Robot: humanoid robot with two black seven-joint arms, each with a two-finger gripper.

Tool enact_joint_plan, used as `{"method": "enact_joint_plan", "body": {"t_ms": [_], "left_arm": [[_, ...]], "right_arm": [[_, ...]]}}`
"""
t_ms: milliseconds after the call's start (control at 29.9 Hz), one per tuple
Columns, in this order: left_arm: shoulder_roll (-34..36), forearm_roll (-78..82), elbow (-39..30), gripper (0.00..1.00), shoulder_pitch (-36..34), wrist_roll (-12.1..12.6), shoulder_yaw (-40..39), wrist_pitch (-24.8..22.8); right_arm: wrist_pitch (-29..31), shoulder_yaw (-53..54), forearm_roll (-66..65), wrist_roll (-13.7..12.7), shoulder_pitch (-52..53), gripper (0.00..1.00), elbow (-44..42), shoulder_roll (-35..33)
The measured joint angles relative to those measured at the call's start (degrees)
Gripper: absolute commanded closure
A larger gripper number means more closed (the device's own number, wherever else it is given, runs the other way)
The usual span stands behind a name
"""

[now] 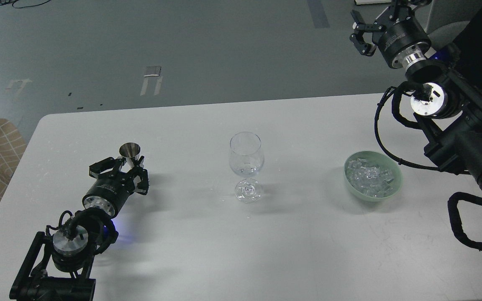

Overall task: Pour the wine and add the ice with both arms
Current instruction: 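Set the jigger on the table and open the left gripper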

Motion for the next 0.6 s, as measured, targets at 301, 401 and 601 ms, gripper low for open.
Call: {"method": "enact_joint_plan", "body": {"t_ms": [301, 401, 601], "left_arm": [[0.0, 0.0, 0.0, 0.34, 0.0, 0.0, 0.2, 0.0], [0.0, 0.1, 0.0, 0.19, -0.1, 0.0, 0.8, 0.0], [0.0, 0.1, -0.6, 0.03, 0.2, 0.5, 1.1, -0.2]], "right_arm": [[0.0, 0.0, 0.0, 0.0, -0.1, 0.0, 0.0, 0.0], [0.0, 0.0, 0.0, 0.0, -0.1, 0.0, 0.0, -0.1], [0.0, 0.0, 0.0, 0.0, -0.1, 0.0, 0.0, -0.1]]}}
